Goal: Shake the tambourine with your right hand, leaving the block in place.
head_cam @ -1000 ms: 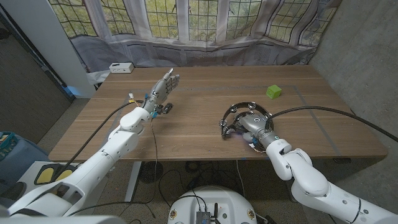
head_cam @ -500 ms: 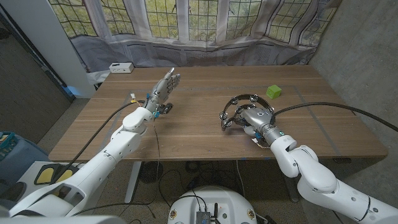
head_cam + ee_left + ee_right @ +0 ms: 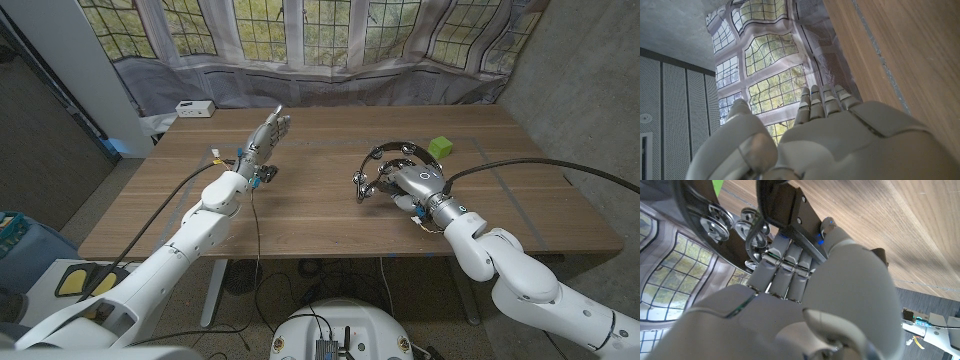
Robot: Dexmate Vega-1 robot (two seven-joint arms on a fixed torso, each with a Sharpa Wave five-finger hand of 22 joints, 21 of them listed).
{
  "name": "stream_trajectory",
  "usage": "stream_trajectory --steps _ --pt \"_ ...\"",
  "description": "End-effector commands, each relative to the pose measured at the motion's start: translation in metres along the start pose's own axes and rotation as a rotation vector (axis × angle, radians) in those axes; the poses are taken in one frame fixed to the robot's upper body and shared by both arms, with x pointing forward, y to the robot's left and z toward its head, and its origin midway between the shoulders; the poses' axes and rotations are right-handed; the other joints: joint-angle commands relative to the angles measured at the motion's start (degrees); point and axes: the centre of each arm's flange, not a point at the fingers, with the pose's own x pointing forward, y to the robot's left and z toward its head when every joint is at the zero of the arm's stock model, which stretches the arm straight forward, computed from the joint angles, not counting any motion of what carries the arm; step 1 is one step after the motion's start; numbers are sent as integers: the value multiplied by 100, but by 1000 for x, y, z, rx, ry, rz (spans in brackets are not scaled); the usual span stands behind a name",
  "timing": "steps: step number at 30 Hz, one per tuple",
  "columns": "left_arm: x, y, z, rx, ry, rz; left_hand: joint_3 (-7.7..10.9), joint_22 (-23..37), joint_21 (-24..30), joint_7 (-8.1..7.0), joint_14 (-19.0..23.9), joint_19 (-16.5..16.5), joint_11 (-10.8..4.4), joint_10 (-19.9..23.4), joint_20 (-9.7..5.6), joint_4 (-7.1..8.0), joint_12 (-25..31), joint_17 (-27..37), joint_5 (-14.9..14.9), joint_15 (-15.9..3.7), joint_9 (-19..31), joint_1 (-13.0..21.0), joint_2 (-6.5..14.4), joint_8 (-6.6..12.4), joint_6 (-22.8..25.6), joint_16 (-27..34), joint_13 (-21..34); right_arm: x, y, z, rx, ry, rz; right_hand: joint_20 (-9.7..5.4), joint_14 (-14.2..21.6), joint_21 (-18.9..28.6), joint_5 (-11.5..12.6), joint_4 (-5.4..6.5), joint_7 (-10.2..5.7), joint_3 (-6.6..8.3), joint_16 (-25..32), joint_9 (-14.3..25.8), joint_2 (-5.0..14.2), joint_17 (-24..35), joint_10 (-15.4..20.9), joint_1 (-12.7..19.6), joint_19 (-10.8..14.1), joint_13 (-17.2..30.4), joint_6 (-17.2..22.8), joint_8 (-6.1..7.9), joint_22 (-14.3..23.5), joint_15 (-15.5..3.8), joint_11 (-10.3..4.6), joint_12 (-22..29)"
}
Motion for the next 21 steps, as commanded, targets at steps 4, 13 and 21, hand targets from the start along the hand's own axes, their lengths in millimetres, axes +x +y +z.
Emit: stream_trajectory --steps 4,13,21 --pt "-1 -5 -5 -30 6 -13 20 30 19 8 24 5 -6 45 36 -36 23 8 -14 -25 6 7 61 20 64 -1 32 3 -25 7 60 -2 -105 -361 177 64 33 14 -652 -36 -14 22 212 41 -5 289 271 8 718 7 25 -593 -4 -50" --pt "-6 0 -5 -40 -11 6 22 30 1 6 13 -21 -6 41 45 -41 16 8 -14 -21 6 6 62 15 65 -14 32 12 -41 -1 95 -4 -208 -355 174 87 34 11 -672 -54 -18 25 213 64 -3 310 247 13 730 -9 24 -602 -7 -71" --pt "-11 2 -6 -43 -19 25 24 30 -8 6 7 -31 -7 49 48 -44 14 8 -15 -24 6 6 64 10 64 -24 32 28 -50 -10 98 -22 -250 -355 175 116 36 26 -675 -69 -27 27 231 78 6 308 242 17 723 -32 22 -604 -21 -87"
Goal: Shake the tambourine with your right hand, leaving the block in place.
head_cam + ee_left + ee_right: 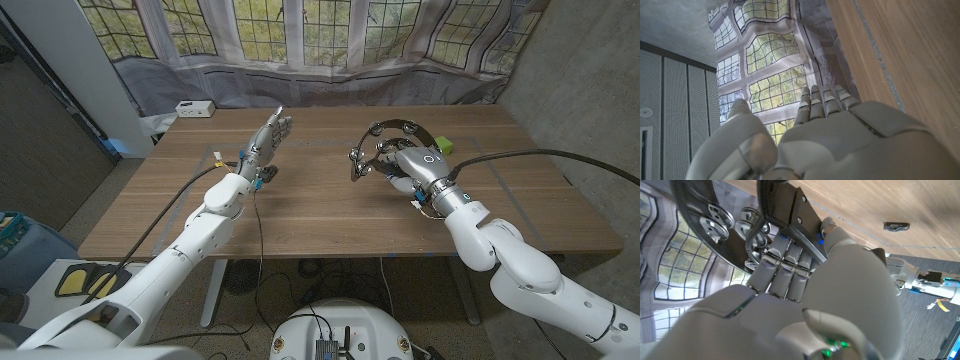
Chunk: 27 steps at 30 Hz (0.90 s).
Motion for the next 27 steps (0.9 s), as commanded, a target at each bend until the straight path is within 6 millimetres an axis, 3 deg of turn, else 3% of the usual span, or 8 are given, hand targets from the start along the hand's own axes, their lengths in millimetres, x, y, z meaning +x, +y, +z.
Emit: stream_trajectory --steps 1,15,27 --pt "-6 4 0 -8 -15 20 6 30 -9 -15 7 -10 -7 53 28 -28 14 21 -15 -25 8 6 64 9 43 -24 32 21 -14 -10 39 -27 -81 -309 173 61 43 15 -676 -4 12 25 251 29 12 283 270 18 722 15 18 -586 -11 -5" --pt "3 4 7 0 -51 20 10 30 -22 -12 8 -23 -17 45 29 -34 4 21 -16 -26 8 6 68 7 54 -32 32 44 -35 -30 111 -45 -117 -306 179 100 45 21 -669 -28 -6 28 255 48 12 290 241 23 729 -15 13 -597 -23 -37" --pt "17 1 6 28 -36 -11 13 31 -29 -8 12 -30 -20 48 30 -38 -1 21 -18 -29 8 5 70 6 62 -37 32 54 -30 -36 142 -43 -139 -300 177 135 50 34 -679 -46 -28 31 272 63 21 288 217 28 723 -45 10 -583 -10 -60"
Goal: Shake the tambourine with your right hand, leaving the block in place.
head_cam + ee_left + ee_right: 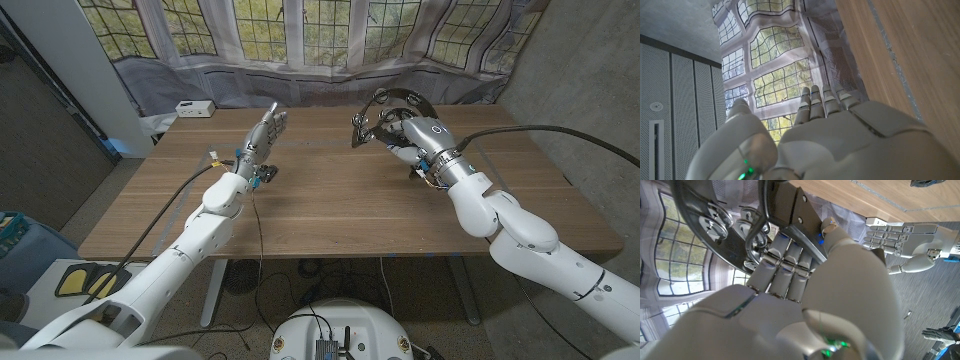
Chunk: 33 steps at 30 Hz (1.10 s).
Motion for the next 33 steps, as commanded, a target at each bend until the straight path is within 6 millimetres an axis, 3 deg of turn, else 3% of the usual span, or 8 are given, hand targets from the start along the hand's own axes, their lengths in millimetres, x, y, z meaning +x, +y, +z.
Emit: stream_trajectory --steps 1,15,24,25,33 --pt "12 -2 -1 19 8 -20 13 30 -30 -9 11 -31 -23 51 31 -39 0 20 -18 -28 9 5 70 5 62 -13 33 13 -1 -9 28 -6 -27 -298 175 41 21 36 -676 0 -5 31 281 24 25 273 216 7 726 6 14 -584 -9 -31" --pt "14 -7 -9 -1 29 -17 17 31 -36 -13 11 -35 -4 52 32 -44 -6 20 -19 -26 9 4 73 2 65 -19 33 15 -13 -16 17 0 -32 -286 192 83 25 57 -686 -21 -24 36 301 40 44 254 190 13 733 -22 8 -587 -33 -51" --pt "16 -15 -16 5 74 -28 20 31 -38 -13 10 -35 -30 54 37 -46 -9 20 -19 -22 9 4 76 2 71 -22 33 6 -12 -57 259 70 -239 -298 247 143 31 60 -665 -32 -27 41 312 54 66 252 228 19 737 -45 2 -592 -1 -64" --pt "16 -17 -17 6 76 -30 20 31 -39 -9 9 -37 -23 51 41 -47 -11 20 -19 -23 9 4 76 1 71 -23 33 5 -12 -60 277 75 -265 -288 251 154 33 72 -662 -36 -40 44 322 53 59 237 212 21 739 -54 0 -581 88 -74" --pt "20 -21 -15 10 70 -37 27 31 -50 -19 5 -61 0 45 50 -50 -17 20 -19 -16 9 6 87 -1 73 -27 33 -3 -24 -94 438 113 -440 -274 292 187 41 80 -643 -32 -55 46 338 49 103 227 216 25 739 -72 -8 -581 87 -72"
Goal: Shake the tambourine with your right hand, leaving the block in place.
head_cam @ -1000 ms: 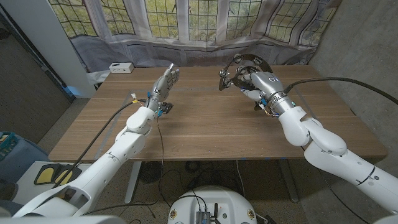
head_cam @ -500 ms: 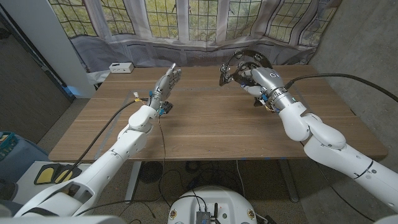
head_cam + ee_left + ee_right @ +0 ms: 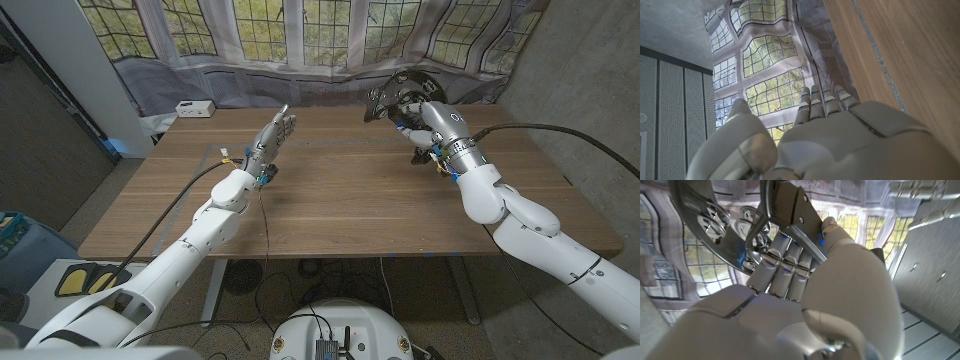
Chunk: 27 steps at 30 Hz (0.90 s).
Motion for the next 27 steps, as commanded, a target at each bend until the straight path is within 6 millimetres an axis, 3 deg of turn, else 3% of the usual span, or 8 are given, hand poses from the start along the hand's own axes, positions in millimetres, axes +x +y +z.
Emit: stream_trajectory --steps 1,14,21,27 --pt "5 -7 -1 4 10 -10 5 31 -11 -6 5 -36 -12 52 24 -27 -15 6 -18 -16 10 38 58 -3 58 -5 33 -8 -25 -47 242 77 -268 -259 253 74 48 38 -617 20 -16 22 337 8 41 229 223 26 677 3 17 -558 23 8" --pt "10 -12 2 1 -21 -19 12 32 -16 -8 0 -47 -14 54 33 -30 -20 6 -19 -21 11 37 66 -3 66 -10 34 -37 -37 -122 817 217 -525 -223 249 93 56 29 -587 25 -58 25 337 5 30 232 155 31 679 -24 6 -535 53 -18" --pt "15 -14 2 0 -24 -32 14 32 -17 -14 -2 -49 -24 54 33 -32 -21 6 -20 -17 11 37 69 -4 66 -11 34 -60 -18 -166 1328 246 -655 -226 243 115 60 18 -572 26 -69 28 341 20 26 246 138 35 660 -48 2 -529 76 -30" --pt "17 -13 2 0 -23 -31 16 33 -17 -15 -4 -50 -18 56 33 -33 -23 6 -20 -20 11 36 70 -6 66 -13 34 -76 6 -187 1651 249 -757 -231 239 127 63 19 -574 30 -76 30 354 29 -8 251 125 38 648 -63 0 -522 67 -48"
